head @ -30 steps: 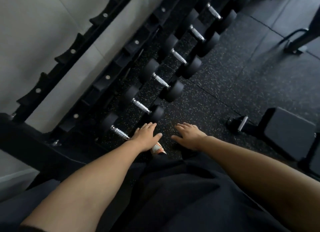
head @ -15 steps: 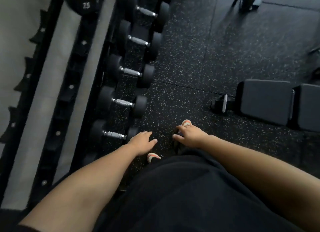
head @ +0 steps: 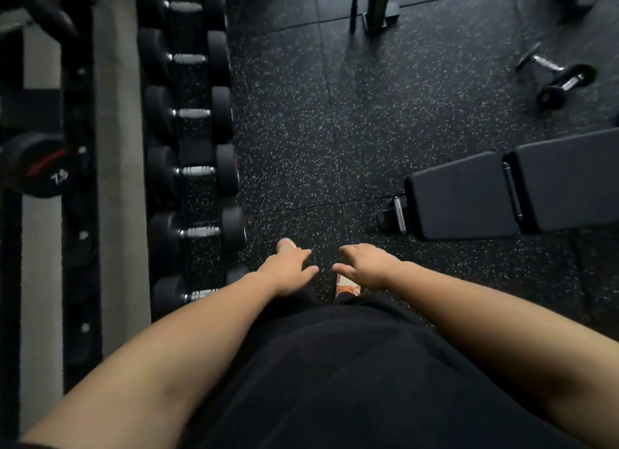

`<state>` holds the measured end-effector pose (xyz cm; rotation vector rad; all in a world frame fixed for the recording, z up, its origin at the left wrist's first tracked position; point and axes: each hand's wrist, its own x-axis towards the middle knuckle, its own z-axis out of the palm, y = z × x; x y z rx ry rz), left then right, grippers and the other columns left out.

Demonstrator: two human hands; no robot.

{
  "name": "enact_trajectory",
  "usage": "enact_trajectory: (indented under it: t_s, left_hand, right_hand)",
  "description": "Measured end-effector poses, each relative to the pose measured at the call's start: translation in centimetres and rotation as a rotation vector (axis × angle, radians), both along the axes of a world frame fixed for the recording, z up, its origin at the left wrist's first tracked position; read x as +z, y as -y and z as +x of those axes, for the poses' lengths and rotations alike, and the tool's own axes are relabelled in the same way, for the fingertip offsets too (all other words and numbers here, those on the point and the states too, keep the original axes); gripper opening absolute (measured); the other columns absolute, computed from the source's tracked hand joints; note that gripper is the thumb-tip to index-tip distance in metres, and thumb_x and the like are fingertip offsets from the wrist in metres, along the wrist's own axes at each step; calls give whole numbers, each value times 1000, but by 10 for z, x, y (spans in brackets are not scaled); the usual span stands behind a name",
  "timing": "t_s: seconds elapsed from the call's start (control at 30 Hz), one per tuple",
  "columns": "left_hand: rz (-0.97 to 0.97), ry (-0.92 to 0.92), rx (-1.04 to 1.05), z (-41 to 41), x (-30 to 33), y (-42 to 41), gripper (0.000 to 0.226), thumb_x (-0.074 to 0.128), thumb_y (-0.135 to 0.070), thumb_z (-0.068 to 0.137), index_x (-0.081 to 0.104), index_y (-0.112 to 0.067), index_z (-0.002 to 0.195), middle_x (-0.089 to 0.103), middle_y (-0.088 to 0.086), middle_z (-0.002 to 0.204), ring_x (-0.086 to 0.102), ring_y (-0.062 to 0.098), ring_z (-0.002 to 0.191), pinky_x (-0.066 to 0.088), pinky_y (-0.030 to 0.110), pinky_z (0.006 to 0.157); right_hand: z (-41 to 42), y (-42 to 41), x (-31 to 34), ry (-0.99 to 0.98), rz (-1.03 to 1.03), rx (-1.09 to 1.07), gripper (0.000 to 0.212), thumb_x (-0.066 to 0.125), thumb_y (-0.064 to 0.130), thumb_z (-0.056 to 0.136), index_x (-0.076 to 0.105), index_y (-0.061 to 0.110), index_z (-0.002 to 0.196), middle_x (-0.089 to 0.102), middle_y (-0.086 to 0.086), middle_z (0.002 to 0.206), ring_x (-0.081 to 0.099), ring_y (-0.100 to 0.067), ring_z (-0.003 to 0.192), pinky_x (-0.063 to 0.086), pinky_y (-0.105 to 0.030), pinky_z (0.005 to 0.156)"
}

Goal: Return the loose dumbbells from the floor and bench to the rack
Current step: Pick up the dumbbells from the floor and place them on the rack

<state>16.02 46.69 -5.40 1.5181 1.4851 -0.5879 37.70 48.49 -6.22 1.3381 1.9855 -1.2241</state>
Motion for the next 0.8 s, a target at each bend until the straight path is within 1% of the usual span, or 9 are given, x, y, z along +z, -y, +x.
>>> enact_trajectory:
  t_s: [0.13, 0.2, 0.3, 0.4, 0.5, 0.57, 0.67, 0.73, 0.8]
  left_hand:
    - [26, -2, -74, -5, -7, -60, 69, 42, -56, 93, 32, -20, 152, 34, 3, 158, 32, 24, 144, 30, 45, 115]
    - [36, -4, -115, -10, -9, -95, 68, 43, -54, 94, 33, -19, 151, 33, 4, 158, 31, 24, 145, 28, 44, 116]
    - [57, 22, -160, -21, -15, -152, 63, 43, -52, 94, 40, -19, 147, 44, 4, 151, 39, 25, 138, 34, 44, 112]
    - [71, 52, -204, -32, -18, -208, 56, 43, -56, 90, 49, -26, 136, 56, 2, 133, 51, 25, 124, 42, 44, 101]
    - [74, 54, -293, -38, -17, -268, 49, 44, -53, 91, 54, -22, 127, 58, 0, 123, 54, 24, 117, 43, 45, 97]
    - [95, 61, -355, -37, -18, -309, 55, 44, -54, 92, 51, -19, 135, 55, 2, 135, 50, 25, 125, 40, 46, 102]
    - [100, 47, -418, -29, -21, -369, 67, 41, -55, 95, 37, -15, 149, 39, 6, 155, 35, 25, 142, 31, 45, 114]
    - [108, 47, -468, -17, -23, -405, 69, 40, -56, 95, 34, -15, 151, 34, 7, 158, 31, 25, 145, 27, 45, 117]
    - [111, 60, -513, 1, -25, -438, 71, 39, -57, 94, 33, -16, 151, 32, 7, 159, 30, 25, 146, 26, 45, 118]
  right_hand:
    - [1, -46, -5, 26, 5, -51, 66, 41, 58, 97, 47, 9, 140, 52, -11, 145, 45, -30, 133, 37, -41, 107]
    - [-1, -72, -8, 40, -5, -93, 67, 41, 60, 96, 48, 8, 139, 53, -11, 144, 46, -30, 133, 38, -43, 108]
    - [-8, -117, -10, 65, -9, -133, 69, 40, 60, 96, 44, 10, 144, 50, -8, 148, 43, -29, 136, 36, -42, 110]
    - [-16, -162, -6, 75, -13, -219, 71, 40, 59, 97, 39, 10, 149, 46, -8, 151, 40, -27, 139, 34, -40, 113]
    - [-22, -209, 2, 77, -12, -318, 69, 42, 56, 98, 39, 9, 149, 45, -8, 152, 39, -26, 140, 31, -40, 115]
    - [-22, -240, 6, 89, 15, -353, 68, 43, 55, 98, 42, 8, 147, 48, -9, 150, 41, -28, 138, 32, -40, 114]
    - [-17, -279, 14, 101, 59, -429, 66, 43, 55, 98, 46, 8, 144, 52, -10, 146, 45, -30, 134, 34, -40, 112]
    - [-11, -299, 18, 113, 53, -496, 69, 41, 59, 95, 46, 11, 145, 53, -8, 145, 45, -29, 133, 34, -41, 112]
    - [1, -318, 17, 103, 34, -567, 75, 33, 68, 86, 52, 17, 137, 59, -6, 136, 52, -28, 125, 40, -41, 105]
